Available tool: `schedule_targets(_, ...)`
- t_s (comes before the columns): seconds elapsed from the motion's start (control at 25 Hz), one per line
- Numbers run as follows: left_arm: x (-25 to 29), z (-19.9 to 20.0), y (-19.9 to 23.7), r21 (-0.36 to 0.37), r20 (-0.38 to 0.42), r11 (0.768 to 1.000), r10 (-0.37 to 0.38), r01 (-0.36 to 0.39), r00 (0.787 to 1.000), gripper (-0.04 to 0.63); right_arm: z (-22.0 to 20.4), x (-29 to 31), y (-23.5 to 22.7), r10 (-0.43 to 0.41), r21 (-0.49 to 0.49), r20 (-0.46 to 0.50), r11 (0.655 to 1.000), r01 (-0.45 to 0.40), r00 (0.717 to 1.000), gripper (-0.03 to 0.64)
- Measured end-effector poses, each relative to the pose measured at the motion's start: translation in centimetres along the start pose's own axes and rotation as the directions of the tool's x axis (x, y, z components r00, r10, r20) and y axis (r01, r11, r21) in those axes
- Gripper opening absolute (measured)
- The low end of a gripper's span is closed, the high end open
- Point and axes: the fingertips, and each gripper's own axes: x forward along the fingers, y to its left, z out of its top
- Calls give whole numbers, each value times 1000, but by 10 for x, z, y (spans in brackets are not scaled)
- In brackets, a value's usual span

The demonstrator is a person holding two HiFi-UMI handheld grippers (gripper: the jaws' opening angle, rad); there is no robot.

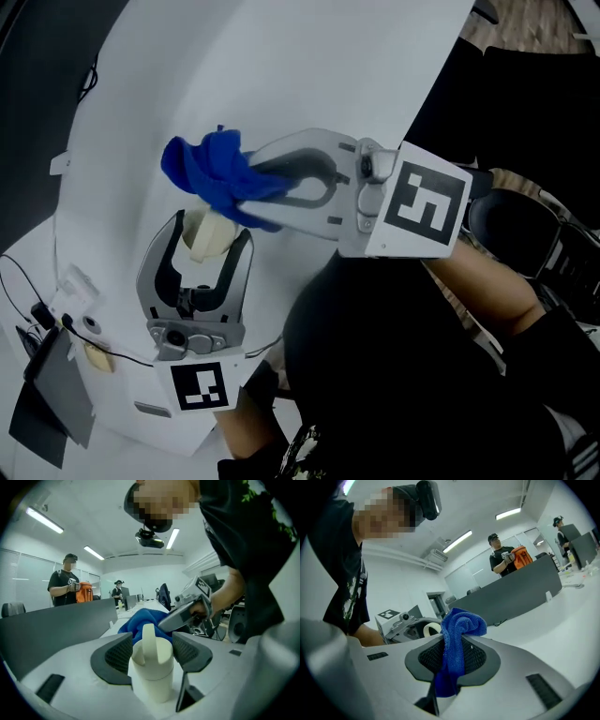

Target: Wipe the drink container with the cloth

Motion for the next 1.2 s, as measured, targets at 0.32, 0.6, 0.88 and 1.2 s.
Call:
schedule_targets(0.32,-4,1,-1,18,48,996,-91,90,995,258,-71,26,-28,-55,-46,-250,998,45,967,51)
schedule_targets(0.6,-2,1,-1,-6,40,997,-76,77,996,259,-146,32,-52,-163,-121,-564,986,114,810,51)
schedule_targets(0.88,-26,-5,18,-137,-16,926,353,-352,936,311,-148,33,-53,-177,-146,-550,983,115,816,55)
schedule_targets(1.2,-10,-11,19,-273,-71,803,532,-529,844,310,-147,35,-55,-243,-200,-515,967,160,822,55)
